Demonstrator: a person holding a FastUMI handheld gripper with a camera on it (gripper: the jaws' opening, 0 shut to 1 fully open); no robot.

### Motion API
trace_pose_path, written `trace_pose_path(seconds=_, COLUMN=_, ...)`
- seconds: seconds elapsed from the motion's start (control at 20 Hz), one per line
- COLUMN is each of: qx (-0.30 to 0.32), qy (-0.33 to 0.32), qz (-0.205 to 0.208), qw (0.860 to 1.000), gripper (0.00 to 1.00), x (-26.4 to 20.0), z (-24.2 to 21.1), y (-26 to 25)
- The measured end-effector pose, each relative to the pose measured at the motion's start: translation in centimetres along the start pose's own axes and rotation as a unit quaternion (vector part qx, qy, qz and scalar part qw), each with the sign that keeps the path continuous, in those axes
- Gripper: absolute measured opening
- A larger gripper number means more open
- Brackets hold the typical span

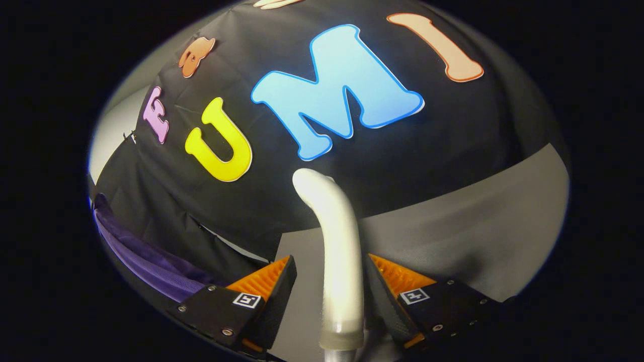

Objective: Iron the clothes twice with a garment steamer, once on the left side and once on the right side.

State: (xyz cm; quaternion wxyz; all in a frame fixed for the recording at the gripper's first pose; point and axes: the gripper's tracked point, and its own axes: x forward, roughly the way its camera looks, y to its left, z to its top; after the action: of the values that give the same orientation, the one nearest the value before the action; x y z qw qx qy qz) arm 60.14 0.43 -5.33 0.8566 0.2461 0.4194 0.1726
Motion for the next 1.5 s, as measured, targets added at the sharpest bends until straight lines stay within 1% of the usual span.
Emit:
trace_pose_path(seconds=0.05, qx=0.006, qy=0.006, qz=0.007, qw=1.0, gripper=0.82, x=0.2, z=-0.1, y=0.0)
trace_pose_path(seconds=0.1, qx=0.014, qy=0.011, qz=0.008, qw=1.0, gripper=0.76, x=0.3, z=-0.2, y=-0.1)
trace_pose_path(seconds=0.15, qx=0.025, qy=0.015, qz=0.007, qw=1.0, gripper=0.73, x=0.6, z=-0.2, y=-0.4)
trace_pose_path(seconds=0.2, qx=0.038, qy=0.023, qz=0.003, qw=0.999, gripper=0.67, x=0.8, z=-0.4, y=-0.7)
trace_pose_path(seconds=0.25, qx=0.049, qy=0.031, qz=0.01, qw=0.998, gripper=0.64, x=0.8, z=-0.6, y=-0.7)
trace_pose_path(seconds=0.4, qx=0.081, qy=0.04, qz=0.029, qw=0.996, gripper=0.41, x=0.8, z=-1.0, y=-0.8)
trace_pose_path(seconds=0.45, qx=0.085, qy=0.038, qz=0.033, qw=0.995, gripper=0.39, x=0.7, z=-0.9, y=-0.8)
trace_pose_path(seconds=0.5, qx=0.09, qy=0.038, qz=0.037, qw=0.995, gripper=0.38, x=0.6, z=-0.9, y=-0.8)
trace_pose_path(seconds=0.6, qx=0.095, qy=0.034, qz=0.04, qw=0.994, gripper=0.38, x=0.3, z=-0.7, y=-0.7)
trace_pose_path(seconds=0.65, qx=0.087, qy=0.024, qz=0.032, qw=0.995, gripper=0.38, x=-0.1, z=-0.6, y=-0.7)
trace_pose_path(seconds=0.7, qx=0.069, qy=0.012, qz=0.019, qw=0.997, gripper=0.36, x=-0.5, z=-0.7, y=-0.8)
trace_pose_path(seconds=0.75, qx=0.05, qy=-0.004, qz=0.016, qw=0.999, gripper=0.35, x=-1.3, z=-0.7, y=-0.4)
trace_pose_path(seconds=0.85, qx=0.021, qy=-0.034, qz=0.028, qw=0.999, gripper=0.34, x=-3.6, z=-1.1, y=1.4)
trace_pose_path(seconds=0.95, qx=-0.019, qy=-0.057, qz=0.021, qw=0.998, gripper=0.35, x=-5.2, z=-2.4, y=2.4)
trace_pose_path(seconds=1.05, qx=-0.041, qy=-0.086, qz=0.008, qw=0.995, gripper=0.35, x=-6.9, z=-3.4, y=2.9)
trace_pose_path(seconds=1.2, qx=-0.039, qy=-0.123, qz=0.02, qw=0.991, gripper=0.35, x=-10.0, z=-5.5, y=4.8)
trace_pose_path(seconds=1.3, qx=-0.046, qy=-0.141, qz=0.018, qw=0.989, gripper=0.35, x=-12.0, z=-7.1, y=5.9)
trace_pose_path(seconds=1.5, qx=-0.088, qy=-0.19, qz=0.014, qw=0.978, gripper=0.35, x=-15.9, z=-10.4, y=9.1)
